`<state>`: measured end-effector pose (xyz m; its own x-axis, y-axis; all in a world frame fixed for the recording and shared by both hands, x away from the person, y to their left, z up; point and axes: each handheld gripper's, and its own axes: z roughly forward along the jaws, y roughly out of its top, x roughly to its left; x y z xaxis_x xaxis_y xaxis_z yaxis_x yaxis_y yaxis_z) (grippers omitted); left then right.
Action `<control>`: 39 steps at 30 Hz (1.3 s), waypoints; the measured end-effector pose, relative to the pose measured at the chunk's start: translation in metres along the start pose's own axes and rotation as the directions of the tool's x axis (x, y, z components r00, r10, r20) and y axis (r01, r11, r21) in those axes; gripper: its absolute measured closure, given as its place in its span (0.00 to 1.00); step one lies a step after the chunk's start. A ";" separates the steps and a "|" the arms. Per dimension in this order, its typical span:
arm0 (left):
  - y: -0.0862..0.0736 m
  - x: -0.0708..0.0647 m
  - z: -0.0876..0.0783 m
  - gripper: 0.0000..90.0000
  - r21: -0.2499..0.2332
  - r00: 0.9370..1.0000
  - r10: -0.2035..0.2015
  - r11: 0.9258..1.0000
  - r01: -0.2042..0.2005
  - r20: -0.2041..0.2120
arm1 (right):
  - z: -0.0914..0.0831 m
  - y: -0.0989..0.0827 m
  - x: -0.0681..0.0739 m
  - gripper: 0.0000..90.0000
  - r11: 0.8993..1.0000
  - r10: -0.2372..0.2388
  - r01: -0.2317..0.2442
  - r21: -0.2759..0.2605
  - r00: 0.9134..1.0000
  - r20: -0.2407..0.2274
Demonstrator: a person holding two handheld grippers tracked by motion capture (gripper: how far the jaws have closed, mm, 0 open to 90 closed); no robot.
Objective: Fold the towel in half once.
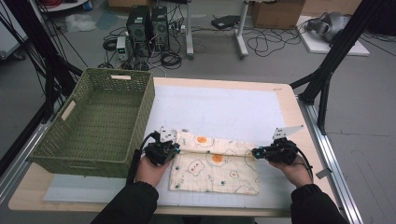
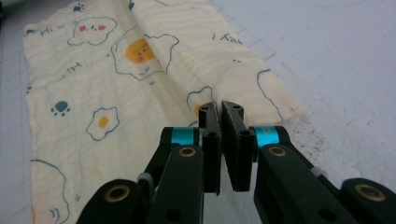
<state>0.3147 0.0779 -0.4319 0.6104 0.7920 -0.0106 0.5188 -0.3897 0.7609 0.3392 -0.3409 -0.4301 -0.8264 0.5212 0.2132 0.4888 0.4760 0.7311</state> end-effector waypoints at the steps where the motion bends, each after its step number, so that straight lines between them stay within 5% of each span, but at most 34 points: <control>1: -0.001 0.000 0.000 0.96 0.002 1.000 -0.003 1.000 0.003 0.001 | 0.001 -0.001 0.000 0.96 1.000 0.000 0.000 0.001 1.000 -0.001; 8: -0.004 0.001 0.001 0.91 0.010 1.000 -0.005 1.000 0.005 0.014 | 0.009 -0.010 -0.002 0.92 1.000 0.024 -0.024 0.021 1.000 -0.013; 16: -0.001 0.006 -0.007 0.71 -0.026 0.999 -0.034 0.999 0.035 0.031 | -0.002 -0.011 -0.006 0.67 0.996 0.079 -0.079 -0.035 0.997 0.010; 21: 0.006 0.005 -0.011 0.65 -0.053 0.999 -0.022 0.998 0.024 0.030 | -0.012 -0.002 -0.006 0.58 0.996 0.068 -0.067 -0.060 0.997 0.021; 28: 0.023 0.009 -0.010 0.67 -0.074 1.000 -0.019 0.997 0.020 0.016 | -0.012 0.015 -0.012 0.58 0.996 0.061 -0.058 -0.065 0.997 0.053; 39: 0.025 0.024 0.024 0.73 -0.021 0.992 -0.129 0.991 0.129 -0.011 | 0.021 0.029 -0.027 0.63 0.996 0.086 -0.087 0.014 0.994 0.066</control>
<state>0.3566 0.0764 -0.4288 0.5316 0.8409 -0.1016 0.5804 -0.2742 0.7667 0.3812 -0.3262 -0.4282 -0.7611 0.6057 0.2319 0.5626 0.4386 0.7008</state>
